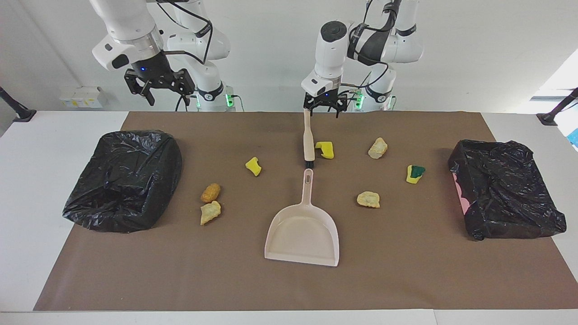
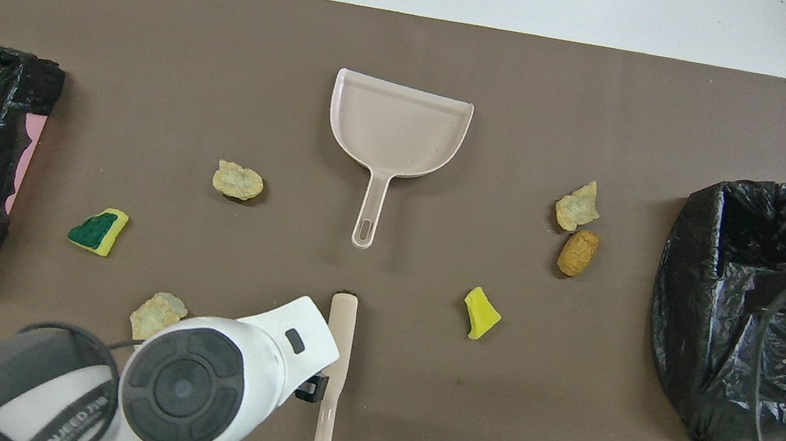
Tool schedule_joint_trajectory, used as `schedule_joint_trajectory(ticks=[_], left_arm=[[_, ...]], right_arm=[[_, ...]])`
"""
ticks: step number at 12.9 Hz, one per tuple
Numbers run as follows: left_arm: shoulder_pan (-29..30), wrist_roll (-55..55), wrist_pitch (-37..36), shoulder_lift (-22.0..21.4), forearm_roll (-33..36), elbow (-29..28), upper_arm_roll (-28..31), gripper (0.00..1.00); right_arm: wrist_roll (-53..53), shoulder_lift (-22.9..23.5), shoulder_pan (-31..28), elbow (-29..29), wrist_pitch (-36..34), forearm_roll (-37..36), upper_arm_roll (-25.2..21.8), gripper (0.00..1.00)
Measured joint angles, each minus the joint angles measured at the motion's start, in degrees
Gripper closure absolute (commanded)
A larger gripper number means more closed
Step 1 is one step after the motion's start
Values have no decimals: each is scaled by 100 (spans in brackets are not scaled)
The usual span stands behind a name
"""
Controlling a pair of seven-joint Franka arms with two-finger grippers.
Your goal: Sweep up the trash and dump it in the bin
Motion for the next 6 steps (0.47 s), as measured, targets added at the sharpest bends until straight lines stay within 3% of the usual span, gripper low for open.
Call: schedule_joint_trajectory(ticks=[1,4,6], left_arm=[[-3,-171,250,34,-57,-187,-209,0],[-8,-394,727,209,-513,-545,-670,21],[-7,-387,823,311,-658,-598,-682,47]], right_arm=[[0,99,28,-59,173,0,2,0],[21,366,204,-298,674,1,2,0],[346,569,485,-383,1022,3,4,0]])
